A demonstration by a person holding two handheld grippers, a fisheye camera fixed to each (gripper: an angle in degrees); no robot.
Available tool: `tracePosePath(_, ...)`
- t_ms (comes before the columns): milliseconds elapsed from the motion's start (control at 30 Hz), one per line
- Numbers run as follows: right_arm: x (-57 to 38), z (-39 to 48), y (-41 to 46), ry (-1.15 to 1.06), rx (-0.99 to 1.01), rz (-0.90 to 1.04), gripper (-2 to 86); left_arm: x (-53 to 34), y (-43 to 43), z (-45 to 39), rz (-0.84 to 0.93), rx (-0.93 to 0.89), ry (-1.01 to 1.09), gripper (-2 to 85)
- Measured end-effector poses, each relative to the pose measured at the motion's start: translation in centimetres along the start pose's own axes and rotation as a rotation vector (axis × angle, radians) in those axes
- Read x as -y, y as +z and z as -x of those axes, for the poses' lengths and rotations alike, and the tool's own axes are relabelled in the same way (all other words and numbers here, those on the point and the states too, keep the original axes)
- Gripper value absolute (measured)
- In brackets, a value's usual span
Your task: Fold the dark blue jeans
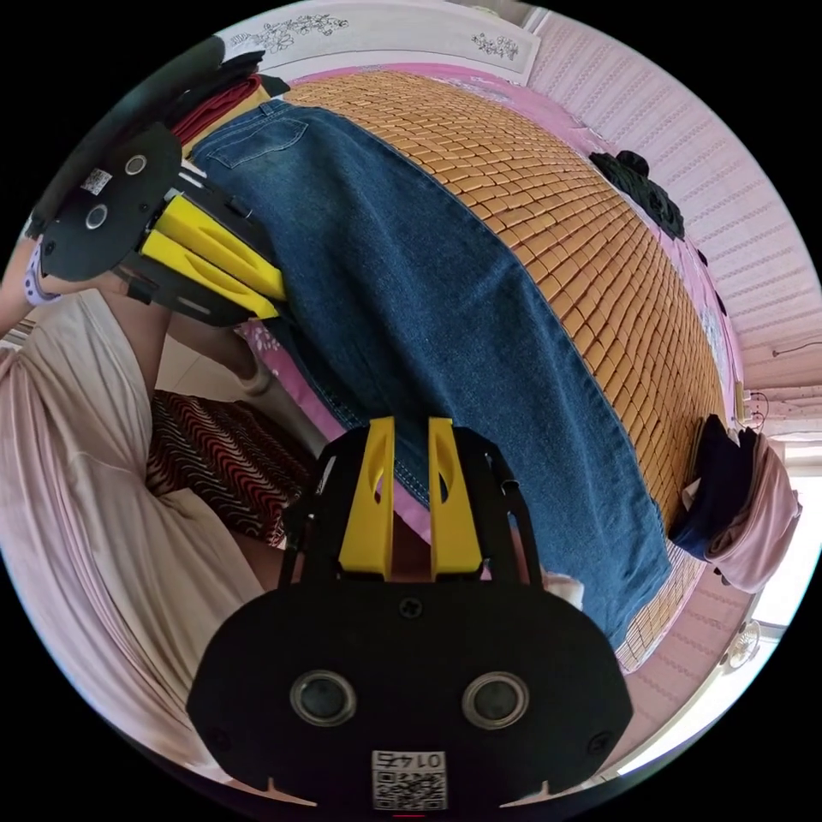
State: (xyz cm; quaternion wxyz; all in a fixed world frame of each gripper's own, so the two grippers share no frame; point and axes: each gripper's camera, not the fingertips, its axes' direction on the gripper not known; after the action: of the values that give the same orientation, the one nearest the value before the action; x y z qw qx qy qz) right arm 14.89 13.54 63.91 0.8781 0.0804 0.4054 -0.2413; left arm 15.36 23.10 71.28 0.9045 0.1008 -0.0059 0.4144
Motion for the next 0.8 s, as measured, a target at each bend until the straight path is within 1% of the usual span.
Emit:
tracePosePath(100, 0.4, 0.6, 0.1, -0.048, 0.071, 0.025, 10.1, 1.1, 0.7, -0.3, 0.014, -0.015, -0.001, -0.3)
tracePosePath(200, 0.8, 0.8, 0.4, -0.024, 0.017, 0.021, 7.8, 2.0, 1.4, -0.6, 0.015, -0.019, 0.002, -0.8)
tracePosePath(300, 1.3, 0.1, 0.6, 0.026, 0.055, 0.022, 5.5, 2.6, 2.0, -0.9, 0.011, -0.023, 0.000, -0.9)
tracePosePath(367, 1.5, 0.0, 0.7, 0.022, 0.055, 0.018, 1.1, 3.1, 2.5, -1.2, 0.008, -0.026, -0.007, -1.0)
tracePosePath(433, 1.9, 0.1, 0.6, 0.003, 0.067, 0.027, -0.3, 3.5, 2.8, -1.4, 0.012, -0.028, -0.008, -1.0)
tracePosePath(533, 2.2, 0.6, -1.0, -0.030, 0.031, 0.007, -0.7, 4.0, 2.8, -1.8, 0.011, -0.029, 0.006, -1.0)
tracePosePath(667, 2.8, 0.8, -2.7, -0.023, 0.024, -0.014, -0.6, 3.6, 1.6, -2.5, -0.040, -0.029, 0.014, -0.9)
tracePosePath(800, 4.0, 0.8, 0.3, 0.003, 0.105, 0.038, -0.7, 3.4, 2.3, -2.9, -0.052, -0.037, 0.005, -1.0)
